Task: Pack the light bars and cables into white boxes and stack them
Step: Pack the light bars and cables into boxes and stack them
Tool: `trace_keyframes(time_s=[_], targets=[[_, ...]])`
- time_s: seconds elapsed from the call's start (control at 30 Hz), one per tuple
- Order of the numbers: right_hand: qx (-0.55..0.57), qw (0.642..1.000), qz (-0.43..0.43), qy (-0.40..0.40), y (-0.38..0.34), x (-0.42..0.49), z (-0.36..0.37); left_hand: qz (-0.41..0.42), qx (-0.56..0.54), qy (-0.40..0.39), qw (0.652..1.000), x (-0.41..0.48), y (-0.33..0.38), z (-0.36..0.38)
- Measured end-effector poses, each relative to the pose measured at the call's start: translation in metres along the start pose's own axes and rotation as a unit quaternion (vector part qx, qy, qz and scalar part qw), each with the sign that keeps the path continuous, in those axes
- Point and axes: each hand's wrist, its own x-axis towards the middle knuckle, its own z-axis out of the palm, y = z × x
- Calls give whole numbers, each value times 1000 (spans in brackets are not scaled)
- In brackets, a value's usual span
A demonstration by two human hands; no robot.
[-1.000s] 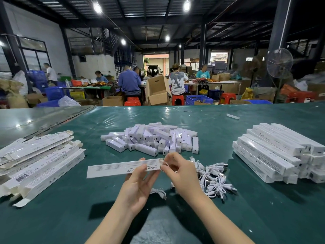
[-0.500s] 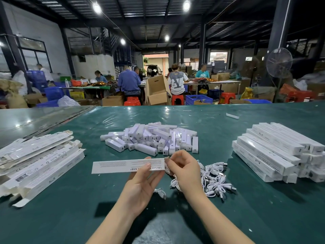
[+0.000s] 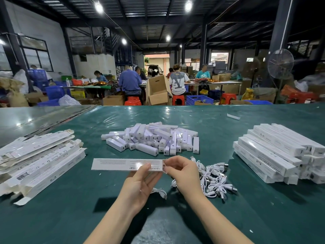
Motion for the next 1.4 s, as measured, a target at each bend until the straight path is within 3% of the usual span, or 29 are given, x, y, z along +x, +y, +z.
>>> trace_keyframes(time_s=[0.17, 0.33, 0.53, 0.7, 0.9, 1.1, 1.4], targets=[[-19, 1000, -9, -20, -2, -3, 3, 1, 2, 17, 1000, -1, -2, 0], [44, 999, 9, -26, -3, -3, 2, 13, -7, 24, 1000, 0, 5, 0], [-41, 994, -30, -94, -6, -7, 10, -3, -39, 32, 999, -1, 8, 0], [-50, 997, -51, -10, -4, -7, 10, -4, 6, 13, 1000, -3, 3, 3], [-160, 982, -91, 36, 1, -5, 9, 9, -13, 21, 1000, -2, 6, 2], [-51, 998, -21, 42, 2, -4, 12, 44, -15, 26, 999, -4, 1, 7], [17, 998, 32, 48, 2, -5, 14, 70, 25, 32, 997, -4, -4, 4]])
